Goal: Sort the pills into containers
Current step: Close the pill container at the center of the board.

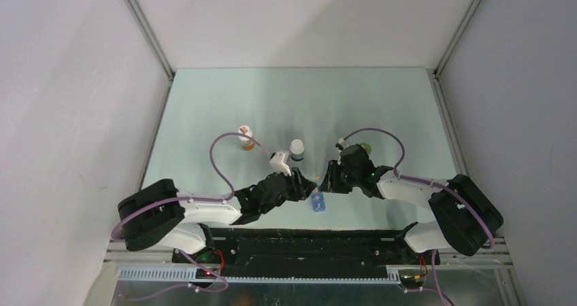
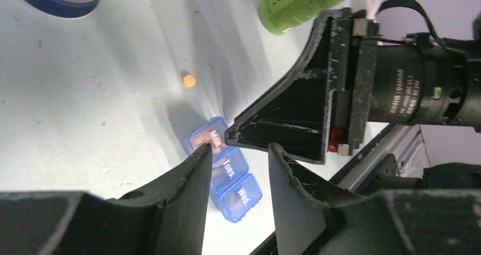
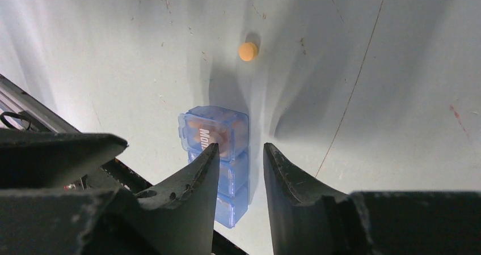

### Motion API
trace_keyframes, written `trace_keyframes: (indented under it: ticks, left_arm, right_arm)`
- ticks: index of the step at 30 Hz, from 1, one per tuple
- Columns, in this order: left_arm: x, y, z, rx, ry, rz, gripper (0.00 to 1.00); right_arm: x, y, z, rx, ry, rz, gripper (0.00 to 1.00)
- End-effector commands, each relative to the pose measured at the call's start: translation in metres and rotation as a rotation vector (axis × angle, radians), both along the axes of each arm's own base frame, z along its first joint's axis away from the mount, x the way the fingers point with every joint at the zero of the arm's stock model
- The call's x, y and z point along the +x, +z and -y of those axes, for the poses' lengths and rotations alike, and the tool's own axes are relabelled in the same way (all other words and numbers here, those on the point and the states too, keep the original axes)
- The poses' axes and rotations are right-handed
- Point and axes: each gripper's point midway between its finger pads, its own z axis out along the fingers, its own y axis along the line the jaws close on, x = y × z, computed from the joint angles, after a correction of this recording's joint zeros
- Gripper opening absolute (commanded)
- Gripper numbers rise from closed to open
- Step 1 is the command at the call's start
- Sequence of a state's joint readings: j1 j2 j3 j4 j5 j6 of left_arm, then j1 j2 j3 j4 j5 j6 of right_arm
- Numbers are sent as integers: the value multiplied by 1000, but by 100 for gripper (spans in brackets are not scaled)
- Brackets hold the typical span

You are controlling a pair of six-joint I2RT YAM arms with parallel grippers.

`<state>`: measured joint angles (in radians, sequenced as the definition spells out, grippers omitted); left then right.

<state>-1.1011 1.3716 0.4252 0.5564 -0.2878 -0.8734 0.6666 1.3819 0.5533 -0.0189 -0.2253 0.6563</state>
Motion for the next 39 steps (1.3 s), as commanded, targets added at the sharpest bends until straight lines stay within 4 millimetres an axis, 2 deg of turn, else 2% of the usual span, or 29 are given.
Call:
trace_keyframes:
  ticks: [1,11,18,22,24,31,35,39]
  left_arm:
    - [12,-4,-11,10,80,-22,44]
    - [5,-39,1,60,10,-75,37]
    - [2,-58,-6,106,16,-96,19]
    - [3,-62,-9,121,25,-100,16]
    - [3,-63,-9,120,27,-104,18]
    - [10,-50,-7,47,61,-104,40]
    - [16,-37,-12,-29,97,-89,47]
    - [19,-35,-18,-42,117,-84,49]
  right_arm:
    - [3,-5,5,-32,-26,13,38]
    - [4,-3,3,-24,-25,15,38]
    - [4,-2,3,-21,-25,15,37]
    - [3,-3,1,-17,-17,11,37]
    - [2,-5,1,-18,-13,5,37]
    - [7,-6,-2,-10,-21,19,36]
    - [8,-7,-2,-11,-22,23,34]
    - [9,-7,-2,-9,-20,24,34]
